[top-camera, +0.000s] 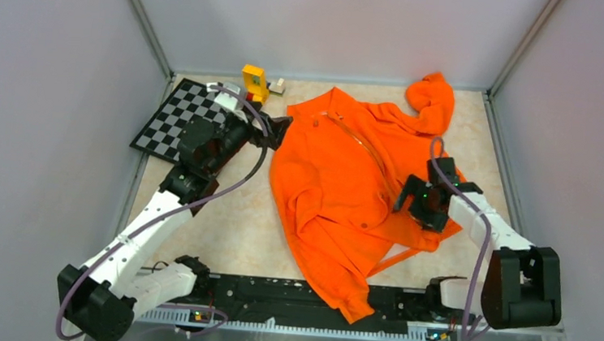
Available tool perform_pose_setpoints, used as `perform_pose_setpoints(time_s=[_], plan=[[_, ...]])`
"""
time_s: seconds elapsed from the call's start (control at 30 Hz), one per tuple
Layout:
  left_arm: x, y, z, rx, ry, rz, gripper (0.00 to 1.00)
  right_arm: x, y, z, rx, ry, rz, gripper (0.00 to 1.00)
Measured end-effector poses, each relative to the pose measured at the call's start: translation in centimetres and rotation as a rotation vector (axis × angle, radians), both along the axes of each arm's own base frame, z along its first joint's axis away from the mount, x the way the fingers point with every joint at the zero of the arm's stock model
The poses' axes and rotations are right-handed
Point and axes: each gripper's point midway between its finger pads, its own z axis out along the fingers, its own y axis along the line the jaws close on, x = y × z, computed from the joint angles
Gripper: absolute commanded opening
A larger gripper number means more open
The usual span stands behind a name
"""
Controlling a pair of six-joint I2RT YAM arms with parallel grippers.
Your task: Zip up the jacket
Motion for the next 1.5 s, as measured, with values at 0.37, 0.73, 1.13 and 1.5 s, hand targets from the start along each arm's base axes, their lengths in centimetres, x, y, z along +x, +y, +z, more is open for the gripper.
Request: perform_pose_setpoints(time_s=[0.37,0.73,1.13,1.5], plan=[[1.0,-1.4,-2.7,0.004,0.092,-0.043,0.99,-3.8,11.1,1.3,0.242,0.032,0.361,0.93],[1.5,-2.6,-4.4,-0.002,0.168,-0.085,0.99,-2.9,9.9,4.1,0.154,-0.048,0.399,0.87],[1.5,-2.5,-4.2,-0.002,0.166,-0.081,0.99,-3.1,3.4,6.1,-0.094,-0.098,0.078,0.71],[1.4,-3.2,-4.8,-0.013,0.202,-0.116,0.99,-5.3,4.4,4.5,-0.026,-0.022,0.175,0.64]])
